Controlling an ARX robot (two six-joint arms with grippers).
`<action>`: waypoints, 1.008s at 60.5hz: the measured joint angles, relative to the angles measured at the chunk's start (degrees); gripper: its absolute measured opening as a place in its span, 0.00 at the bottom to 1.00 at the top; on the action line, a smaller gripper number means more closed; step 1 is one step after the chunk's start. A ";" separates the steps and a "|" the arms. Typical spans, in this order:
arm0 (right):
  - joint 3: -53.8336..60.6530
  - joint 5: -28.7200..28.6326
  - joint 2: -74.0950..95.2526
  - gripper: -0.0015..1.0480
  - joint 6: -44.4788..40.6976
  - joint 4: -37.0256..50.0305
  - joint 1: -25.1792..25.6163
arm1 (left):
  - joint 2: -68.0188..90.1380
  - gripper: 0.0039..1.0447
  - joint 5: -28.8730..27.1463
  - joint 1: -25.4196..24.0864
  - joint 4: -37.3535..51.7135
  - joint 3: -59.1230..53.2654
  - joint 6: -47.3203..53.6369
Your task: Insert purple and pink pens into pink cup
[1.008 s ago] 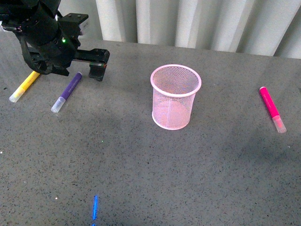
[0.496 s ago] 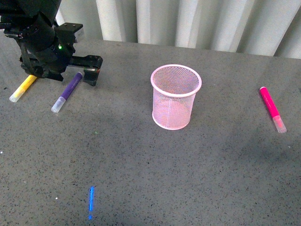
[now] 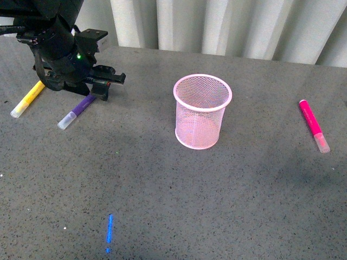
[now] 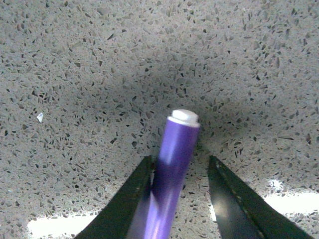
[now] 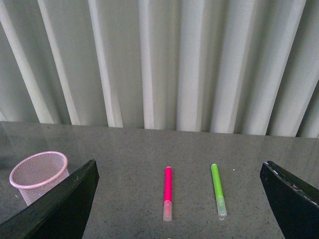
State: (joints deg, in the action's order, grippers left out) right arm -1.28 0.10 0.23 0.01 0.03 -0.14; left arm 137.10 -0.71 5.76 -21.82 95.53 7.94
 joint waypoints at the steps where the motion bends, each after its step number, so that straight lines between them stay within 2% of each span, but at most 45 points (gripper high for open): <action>1: 0.00 0.00 0.00 0.93 -0.02 0.00 0.00 | -0.02 0.31 0.02 0.04 0.00 -0.20 0.04; 6: 0.00 0.00 0.00 0.93 0.00 0.00 0.00 | -0.59 0.20 0.20 0.09 0.24 -1.07 -0.11; 11: 0.00 0.00 0.00 0.93 -0.02 0.00 0.00 | -1.60 0.12 -0.04 0.02 1.70 -2.89 -0.35; 41: 0.00 0.00 0.00 0.93 -0.02 0.00 0.00 | -17.73 0.12 5.01 -0.66 21.79 -22.56 -8.70; 50: 0.00 0.00 0.00 0.93 0.00 0.00 0.00 | -26.93 0.12 4.87 0.94 35.45 -31.10 -11.87; 56: 0.00 -0.02 0.00 0.93 -0.02 0.00 0.00 | -32.48 0.12 4.52 3.89 49.42 -38.05 -16.09; 61: 0.00 0.00 0.00 0.93 -0.02 0.00 0.00 | -35.26 0.12 0.98 8.61 63.60 -43.41 -19.87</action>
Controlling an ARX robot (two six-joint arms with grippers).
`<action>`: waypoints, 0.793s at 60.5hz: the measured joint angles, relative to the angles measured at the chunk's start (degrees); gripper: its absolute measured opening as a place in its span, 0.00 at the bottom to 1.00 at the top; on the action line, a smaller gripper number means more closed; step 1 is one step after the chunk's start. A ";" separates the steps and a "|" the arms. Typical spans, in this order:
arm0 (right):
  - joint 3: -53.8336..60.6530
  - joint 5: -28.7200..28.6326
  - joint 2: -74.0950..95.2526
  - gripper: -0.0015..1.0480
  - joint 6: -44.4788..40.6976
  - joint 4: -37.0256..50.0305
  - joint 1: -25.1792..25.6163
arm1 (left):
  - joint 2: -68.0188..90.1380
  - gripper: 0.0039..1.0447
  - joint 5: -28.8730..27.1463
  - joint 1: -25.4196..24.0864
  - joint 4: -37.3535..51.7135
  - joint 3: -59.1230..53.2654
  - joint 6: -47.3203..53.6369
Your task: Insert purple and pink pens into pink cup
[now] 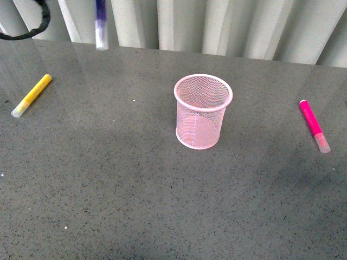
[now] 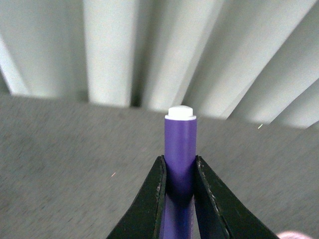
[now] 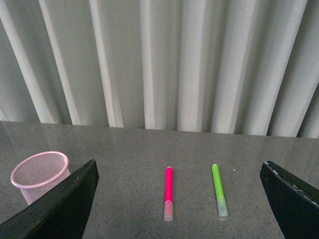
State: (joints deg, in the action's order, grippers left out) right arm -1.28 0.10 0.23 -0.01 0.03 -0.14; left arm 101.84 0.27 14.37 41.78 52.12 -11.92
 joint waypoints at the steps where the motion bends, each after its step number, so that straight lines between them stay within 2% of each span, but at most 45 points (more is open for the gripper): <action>1: 0.00 0.00 0.00 0.93 0.00 0.00 0.00 | -0.07 0.12 -0.85 1.22 3.06 -0.81 -0.57; 8: 0.00 0.00 0.00 0.93 0.02 0.00 0.00 | 2.21 0.12 -5.99 8.76 15.61 -2.51 -3.23; 13: 0.00 0.00 0.00 0.93 0.02 0.00 0.00 | 6.23 0.12 -9.31 13.62 20.94 -2.03 -2.82; 20: 0.00 0.00 0.00 0.93 0.02 0.00 0.00 | 12.22 0.12 -12.98 17.62 24.55 0.07 -1.31; 48: 0.00 0.00 0.00 0.93 0.02 0.00 0.00 | 19.19 0.12 -17.05 18.47 26.80 2.89 -2.38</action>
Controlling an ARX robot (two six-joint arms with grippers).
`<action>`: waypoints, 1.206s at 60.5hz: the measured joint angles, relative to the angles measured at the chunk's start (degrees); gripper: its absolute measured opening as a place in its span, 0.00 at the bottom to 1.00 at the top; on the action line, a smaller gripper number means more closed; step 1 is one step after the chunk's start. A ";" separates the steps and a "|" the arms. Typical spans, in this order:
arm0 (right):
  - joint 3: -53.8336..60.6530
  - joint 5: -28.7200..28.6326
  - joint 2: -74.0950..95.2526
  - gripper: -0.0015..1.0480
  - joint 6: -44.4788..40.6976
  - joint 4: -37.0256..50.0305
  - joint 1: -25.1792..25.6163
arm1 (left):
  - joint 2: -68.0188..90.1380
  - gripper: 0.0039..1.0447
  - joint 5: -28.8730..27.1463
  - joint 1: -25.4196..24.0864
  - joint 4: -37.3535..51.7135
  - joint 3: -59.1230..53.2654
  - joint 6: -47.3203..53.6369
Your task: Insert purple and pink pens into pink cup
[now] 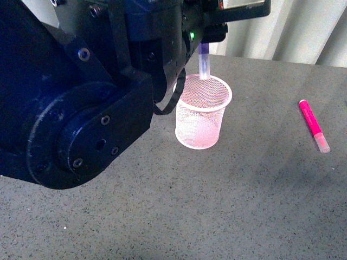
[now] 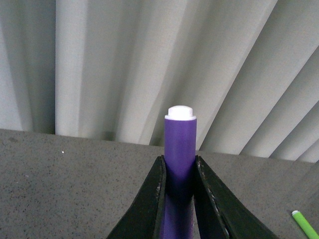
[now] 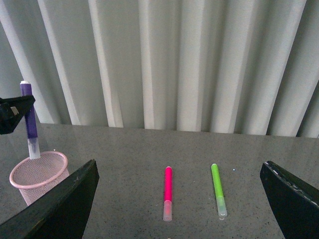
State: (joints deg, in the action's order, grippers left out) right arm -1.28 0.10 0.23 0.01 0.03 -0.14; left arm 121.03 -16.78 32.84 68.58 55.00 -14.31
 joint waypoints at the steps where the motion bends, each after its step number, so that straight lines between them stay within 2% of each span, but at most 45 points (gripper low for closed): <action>1: 0.00 0.00 0.00 0.93 -0.02 0.00 0.00 | 0.26 0.12 0.02 -0.02 0.07 0.00 -0.15; 44: 0.00 0.00 0.00 0.93 0.00 0.00 0.00 | 6.19 0.12 -2.32 0.35 -0.48 0.20 -5.77; 50: 0.00 0.00 0.00 0.93 0.00 0.00 0.00 | 6.19 0.29 -2.23 0.26 -3.69 0.04 -9.14; 60: 0.00 0.00 0.00 0.93 0.00 0.00 0.00 | 3.37 0.65 -4.39 0.31 -6.86 -2.73 -10.14; 66: 0.00 0.00 0.00 0.93 -0.02 0.00 0.00 | -4.35 0.90 -4.28 -0.66 -14.86 -5.20 -8.46; 69: 0.00 0.00 0.00 0.93 -0.02 0.00 0.00 | -8.74 0.96 -3.43 -1.38 -20.98 -5.77 -7.45; 73: 0.00 0.00 0.00 0.93 0.00 0.00 0.00 | -15.30 0.93 -1.05 -2.67 -31.08 -6.58 -5.97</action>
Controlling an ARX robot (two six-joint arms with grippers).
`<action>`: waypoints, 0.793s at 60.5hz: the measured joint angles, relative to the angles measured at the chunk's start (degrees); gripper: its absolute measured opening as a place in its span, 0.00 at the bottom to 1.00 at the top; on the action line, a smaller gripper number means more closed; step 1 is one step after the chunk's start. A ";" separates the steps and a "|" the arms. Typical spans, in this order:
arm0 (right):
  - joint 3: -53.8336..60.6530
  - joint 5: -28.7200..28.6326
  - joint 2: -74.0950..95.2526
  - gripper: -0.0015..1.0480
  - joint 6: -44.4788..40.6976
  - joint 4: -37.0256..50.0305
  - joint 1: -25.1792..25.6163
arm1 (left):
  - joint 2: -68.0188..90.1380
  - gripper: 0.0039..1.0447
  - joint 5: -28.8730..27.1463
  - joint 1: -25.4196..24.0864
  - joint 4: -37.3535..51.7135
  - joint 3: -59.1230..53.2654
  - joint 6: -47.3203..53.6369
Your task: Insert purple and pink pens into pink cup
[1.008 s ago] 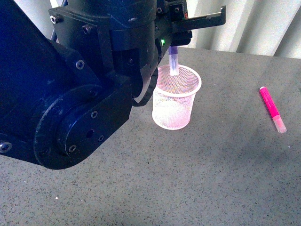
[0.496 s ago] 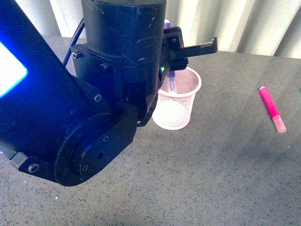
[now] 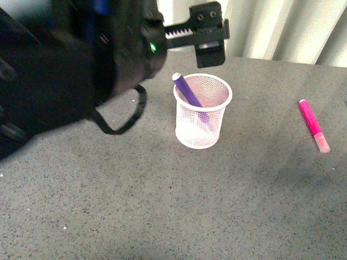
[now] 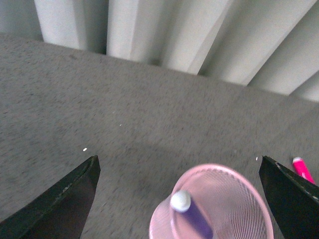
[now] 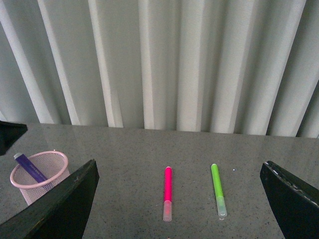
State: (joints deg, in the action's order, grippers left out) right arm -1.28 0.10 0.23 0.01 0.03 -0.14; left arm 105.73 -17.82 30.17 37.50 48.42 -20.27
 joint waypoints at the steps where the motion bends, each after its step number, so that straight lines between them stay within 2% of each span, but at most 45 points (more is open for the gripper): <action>1: 0.00 0.00 0.00 0.93 0.00 0.00 0.00 | -2.25 0.93 0.04 -0.46 -3.74 -0.35 0.44; 6: 0.00 0.00 0.00 0.93 -0.02 0.00 0.00 | -11.17 0.94 0.07 -1.86 -18.40 -2.49 2.03; 9: 0.00 0.02 0.00 0.93 0.00 0.00 0.00 | -13.88 0.94 -0.15 -2.32 -23.15 -3.02 2.43; 20: 0.00 -0.04 0.00 0.93 -0.02 0.00 0.00 | -13.86 0.94 -0.44 -2.51 -24.13 -3.69 3.56; 21: 0.00 0.02 0.00 0.93 0.00 0.00 0.00 | -13.55 0.92 -1.09 -2.47 -22.69 -4.13 4.68; 23: 0.00 0.02 0.00 0.93 0.00 0.00 0.00 | -12.85 0.88 -4.35 -2.56 -14.36 -6.64 7.04; 25: 0.00 -0.02 0.00 0.93 0.00 0.00 0.00 | -12.44 0.81 -6.43 -2.86 -2.21 -10.88 10.60; 27: 0.00 -0.04 0.00 0.93 -0.02 0.00 0.00 | -12.70 0.74 -5.75 -3.67 7.98 -15.45 13.29; 31: 0.00 0.02 0.00 0.93 0.00 0.00 0.00 | -14.43 0.63 -4.70 -5.86 19.26 -21.33 16.11; 34: 0.00 0.02 0.02 0.93 -0.02 0.00 0.00 | -17.14 0.51 -3.10 -8.70 27.71 -26.14 17.84; 38: 0.00 -0.09 0.00 0.93 0.00 0.00 0.00 | -20.68 0.39 -1.27 -11.06 29.38 -30.10 18.67; 48: 0.00 0.02 0.00 0.93 0.00 0.00 0.00 | -28.50 0.10 3.39 -15.21 27.12 -36.96 19.26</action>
State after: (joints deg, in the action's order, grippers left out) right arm -1.28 0.12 0.23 0.01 0.03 -0.14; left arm 77.23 -14.44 14.96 64.62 11.46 -1.02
